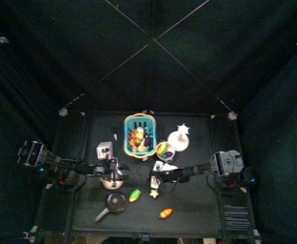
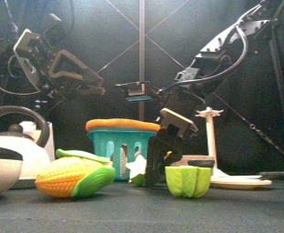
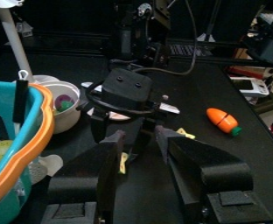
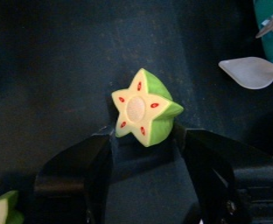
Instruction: Grab starfruit top
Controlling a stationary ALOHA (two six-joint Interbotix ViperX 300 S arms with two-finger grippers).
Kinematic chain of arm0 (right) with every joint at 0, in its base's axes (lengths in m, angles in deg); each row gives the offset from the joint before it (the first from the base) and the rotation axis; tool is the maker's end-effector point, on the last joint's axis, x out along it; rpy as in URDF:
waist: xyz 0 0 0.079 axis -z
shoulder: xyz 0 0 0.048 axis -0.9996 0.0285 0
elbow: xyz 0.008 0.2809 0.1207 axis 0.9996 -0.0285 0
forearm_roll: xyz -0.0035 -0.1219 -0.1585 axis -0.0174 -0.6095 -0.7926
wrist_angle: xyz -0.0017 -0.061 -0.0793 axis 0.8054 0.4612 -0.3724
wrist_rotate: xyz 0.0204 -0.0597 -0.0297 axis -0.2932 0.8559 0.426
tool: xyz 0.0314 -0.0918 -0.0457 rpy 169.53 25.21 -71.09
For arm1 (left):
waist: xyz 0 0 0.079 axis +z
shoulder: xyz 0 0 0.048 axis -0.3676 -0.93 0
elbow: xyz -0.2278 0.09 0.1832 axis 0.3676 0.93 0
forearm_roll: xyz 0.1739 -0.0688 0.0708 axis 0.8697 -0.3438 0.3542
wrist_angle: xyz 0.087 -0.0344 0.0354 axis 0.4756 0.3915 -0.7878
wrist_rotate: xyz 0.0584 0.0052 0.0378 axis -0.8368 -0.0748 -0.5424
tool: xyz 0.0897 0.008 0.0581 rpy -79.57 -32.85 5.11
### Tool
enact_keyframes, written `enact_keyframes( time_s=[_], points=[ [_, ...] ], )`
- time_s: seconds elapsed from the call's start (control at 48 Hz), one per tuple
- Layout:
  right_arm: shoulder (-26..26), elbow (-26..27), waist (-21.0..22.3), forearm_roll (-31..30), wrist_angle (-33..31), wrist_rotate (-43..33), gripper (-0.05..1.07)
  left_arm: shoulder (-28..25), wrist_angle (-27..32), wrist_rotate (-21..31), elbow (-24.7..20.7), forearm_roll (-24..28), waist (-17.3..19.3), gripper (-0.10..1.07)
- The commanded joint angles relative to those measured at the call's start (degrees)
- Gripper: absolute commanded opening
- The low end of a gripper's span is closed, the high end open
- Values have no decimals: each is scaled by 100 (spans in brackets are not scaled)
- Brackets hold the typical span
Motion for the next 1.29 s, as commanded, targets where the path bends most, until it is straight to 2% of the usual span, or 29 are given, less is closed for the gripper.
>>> enact_keyframes(
  time_s=[0.0, 0.25, 0.375, 0.479, 0.708, 0.979, 1.271],
  points=[
    [-132, 132, 35, -9, 18, 0, 87, 44, -53, -9, -53, -9, 9, 76],
    [-141, 448, -18, -53, -220, 79, 91, 44, -53, 0, -53, -9, 9, 76],
    [-211, 466, -193, -202, -554, 88, 99, 44, -53, 0, -26, 0, 9, 76],
    [-272, 422, -272, -378, -589, 88, 104, 44, -53, 0, 0, -9, 9, 76],
    [-264, 519, -281, -527, -431, 79, 104, 44, -53, 0, 0, -18, 18, 76],
    [-202, 563, -220, -176, -510, 62, 104, 44, -53, 0, 9, -18, 18, 76],
    [18, 615, -70, -123, -545, 9, 104, 44, -53, 0, 18, -18, 18, 76]
  ],
)
